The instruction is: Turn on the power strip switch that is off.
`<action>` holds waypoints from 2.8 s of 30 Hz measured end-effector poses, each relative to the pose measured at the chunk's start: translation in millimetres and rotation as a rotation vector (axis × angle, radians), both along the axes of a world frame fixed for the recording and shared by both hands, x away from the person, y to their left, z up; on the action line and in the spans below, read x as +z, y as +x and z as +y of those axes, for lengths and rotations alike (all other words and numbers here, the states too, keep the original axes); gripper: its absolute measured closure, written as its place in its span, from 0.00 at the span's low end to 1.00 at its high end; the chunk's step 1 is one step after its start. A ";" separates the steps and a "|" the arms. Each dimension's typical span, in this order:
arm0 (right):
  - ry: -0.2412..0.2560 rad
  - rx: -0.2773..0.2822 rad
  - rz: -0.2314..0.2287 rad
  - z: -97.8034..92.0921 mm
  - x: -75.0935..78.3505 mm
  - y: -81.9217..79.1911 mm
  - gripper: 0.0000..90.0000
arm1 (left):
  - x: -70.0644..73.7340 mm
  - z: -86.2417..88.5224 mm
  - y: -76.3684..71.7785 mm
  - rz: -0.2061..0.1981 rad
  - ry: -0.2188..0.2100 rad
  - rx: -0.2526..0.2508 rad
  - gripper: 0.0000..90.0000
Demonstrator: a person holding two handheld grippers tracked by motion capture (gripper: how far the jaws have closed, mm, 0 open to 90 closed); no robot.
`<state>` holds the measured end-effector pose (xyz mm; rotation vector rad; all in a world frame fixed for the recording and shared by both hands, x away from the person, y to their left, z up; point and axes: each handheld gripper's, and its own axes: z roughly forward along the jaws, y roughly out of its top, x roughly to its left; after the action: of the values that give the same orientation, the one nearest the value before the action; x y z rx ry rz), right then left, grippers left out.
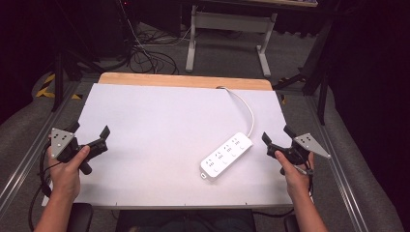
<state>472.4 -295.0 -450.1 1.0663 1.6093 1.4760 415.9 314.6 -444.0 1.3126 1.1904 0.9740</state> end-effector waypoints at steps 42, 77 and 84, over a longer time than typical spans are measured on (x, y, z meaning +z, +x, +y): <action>0.025 0.122 0.039 0.1 9.8 -11.0 1.00 | -0.4 -0.5 1.8 0.001 0.002 -0.009 0.02; -0.039 0.283 0.083 16.7 14.3 -14.5 1.00 | -0.7 -1.7 2.7 0.006 0.010 -0.019 0.03; -0.063 0.326 0.094 23.1 12.6 -14.2 1.00 | -0.7 -1.9 2.9 0.006 0.010 -0.021 0.03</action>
<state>458.2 -271.9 -437.5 0.8789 1.9549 1.5878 418.8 312.7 -444.7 1.3348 1.1753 0.9624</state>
